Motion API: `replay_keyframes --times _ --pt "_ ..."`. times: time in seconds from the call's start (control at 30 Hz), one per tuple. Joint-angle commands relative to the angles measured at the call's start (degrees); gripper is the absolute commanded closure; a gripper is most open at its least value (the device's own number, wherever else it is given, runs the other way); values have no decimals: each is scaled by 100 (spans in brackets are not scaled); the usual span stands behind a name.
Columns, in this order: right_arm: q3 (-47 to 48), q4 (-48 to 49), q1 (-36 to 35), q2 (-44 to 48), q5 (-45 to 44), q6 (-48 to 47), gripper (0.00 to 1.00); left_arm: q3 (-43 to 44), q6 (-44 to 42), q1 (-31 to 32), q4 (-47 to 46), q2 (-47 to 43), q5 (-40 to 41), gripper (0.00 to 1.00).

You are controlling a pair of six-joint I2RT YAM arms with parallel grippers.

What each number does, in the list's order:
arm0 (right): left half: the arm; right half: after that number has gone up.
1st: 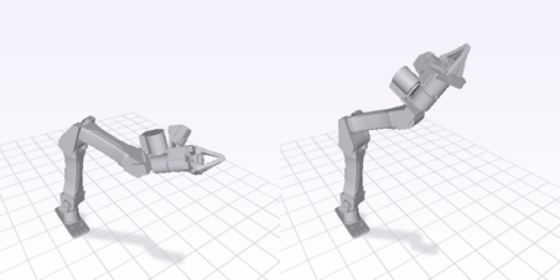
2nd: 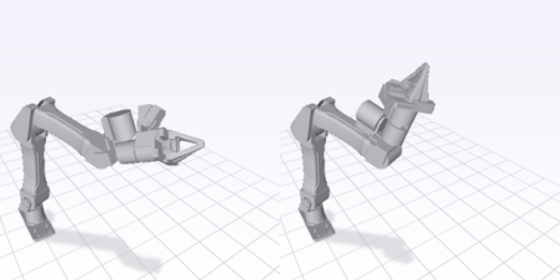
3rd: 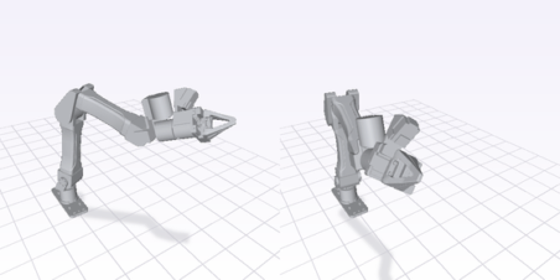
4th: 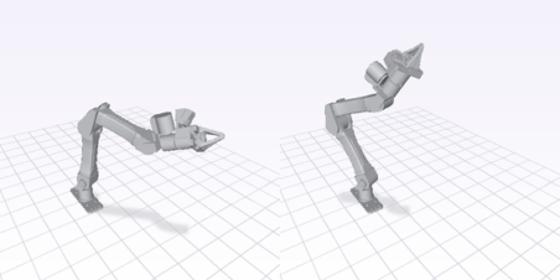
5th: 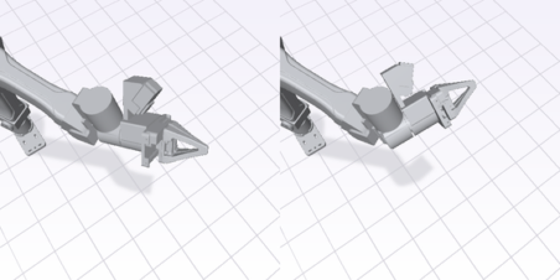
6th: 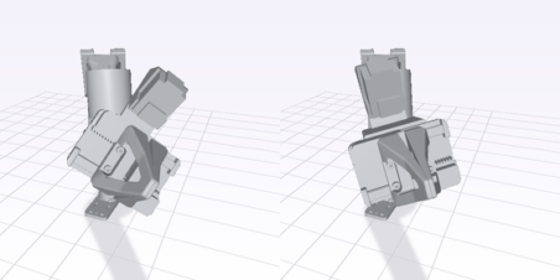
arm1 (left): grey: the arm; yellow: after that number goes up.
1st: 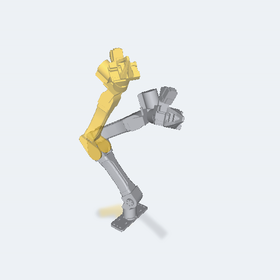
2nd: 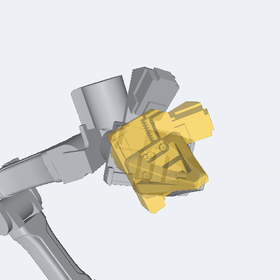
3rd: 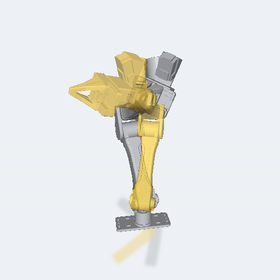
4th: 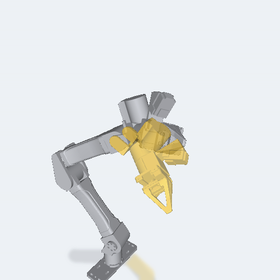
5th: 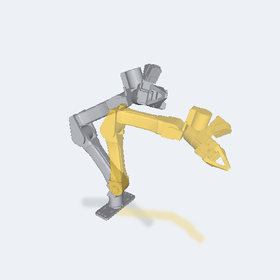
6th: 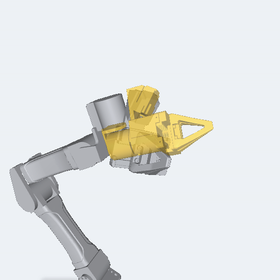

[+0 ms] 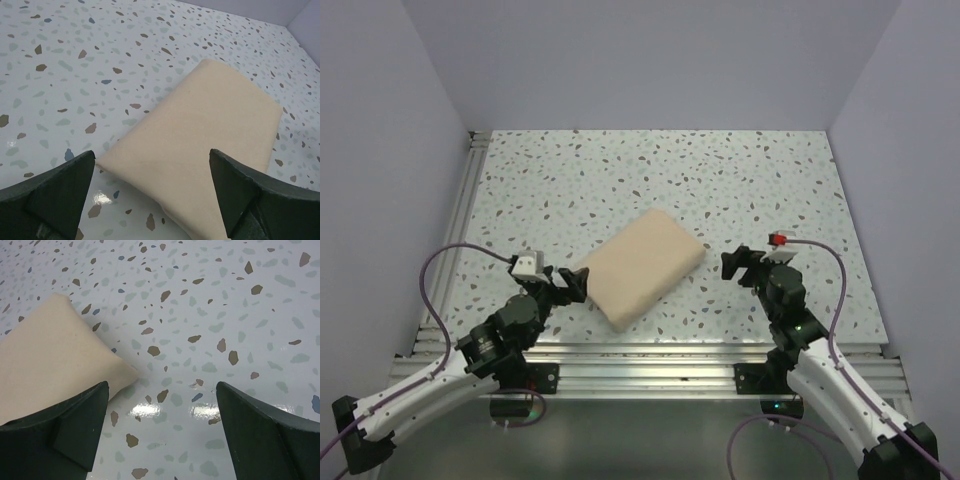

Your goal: Prepare the surgical pack

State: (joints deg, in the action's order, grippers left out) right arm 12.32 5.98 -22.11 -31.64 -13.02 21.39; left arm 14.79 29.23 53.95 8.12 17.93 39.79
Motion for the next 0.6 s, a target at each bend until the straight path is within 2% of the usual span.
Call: replay_keyframes --times 0.0,0.2,0.47,0.57 --pt "-115 615 14 167 -236 -82 8 -266 -427 -34 -1031 -159 -156 0" --pt "-28 712 5 -219 -175 -56 9 -134 -269 -34 -847 157 -85 0" --pt "-19 729 5 -290 -184 -56 8 -20 -199 -34 -821 518 -41 0" --pt "-36 782 5 -255 -61 -3 14 -28 -199 -34 -821 509 -59 0"
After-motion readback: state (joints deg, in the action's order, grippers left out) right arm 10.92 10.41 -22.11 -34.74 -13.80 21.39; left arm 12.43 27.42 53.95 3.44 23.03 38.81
